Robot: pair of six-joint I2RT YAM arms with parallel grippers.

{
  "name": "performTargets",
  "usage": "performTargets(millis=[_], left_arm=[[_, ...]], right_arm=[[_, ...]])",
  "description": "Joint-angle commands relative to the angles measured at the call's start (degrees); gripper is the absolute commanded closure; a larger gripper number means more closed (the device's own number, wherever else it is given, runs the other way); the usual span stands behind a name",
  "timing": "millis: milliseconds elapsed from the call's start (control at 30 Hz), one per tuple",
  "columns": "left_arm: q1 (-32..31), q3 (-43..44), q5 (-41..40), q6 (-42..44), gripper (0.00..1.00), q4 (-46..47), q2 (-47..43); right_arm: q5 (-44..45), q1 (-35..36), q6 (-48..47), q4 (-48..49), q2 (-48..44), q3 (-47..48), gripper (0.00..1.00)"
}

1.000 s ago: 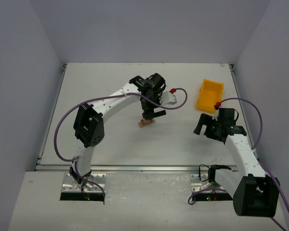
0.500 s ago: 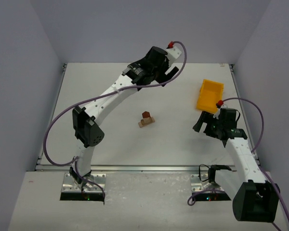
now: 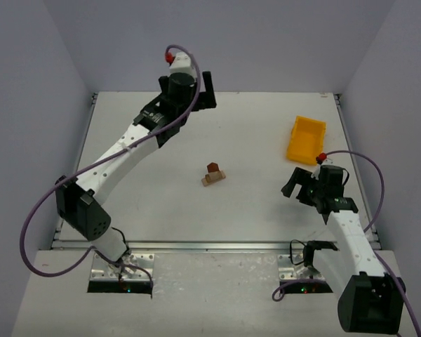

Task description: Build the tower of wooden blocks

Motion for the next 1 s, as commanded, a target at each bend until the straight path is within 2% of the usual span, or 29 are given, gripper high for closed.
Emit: performTargets(millis=[0,67,133,200,333,500,633,967], left_arm=[[10.3,-18.1,-0.3,-16.0,0.00,4.6,-6.5],[11.3,-26.3,-2.8,-16.4,0.00,8.1,-10.5],[11.4,-30.3,-4.3,-16.0,0.00,9.5,-12.5],[12.0,-33.0,-8.1,-17.3,0.00,7.1,-14.4],[12.4,-35.3,-12.9,-19.8,0.00,5.3,-16.9],[12.7,-40.0,-11.0,-18.7,0.00,10.5,-22.0],[12.8,-41.7,-11.2,-19.0,0.00,10.7,-24.6],[12.9,-42.8,-11.4,-18.9,0.00,10.8,-25.0]], right_arm=[[3.4,-0.2,1.4,4.1,-2.5,-1.1,0.01],[5.0,-0.3,3.1,3.6,-2.6,-0.9,0.01],[4.5,-0.3,3.9,3.2,-2.6,-0.4,0.01],[4.6,-0.2,4.6,2.6,-3.0,0.0,0.01],[7.0,-0.2,5.5,3.9,-5.6,-1.0,0.01],[11.9,-0.2,5.5,2.6,-9.4,-1.7,0.01],[14.7,-0.3,5.3,1.3,-11.3,-1.9,0.01],[14.2,-0.2,4.8,1.6,-11.8,-2.3,0.01]])
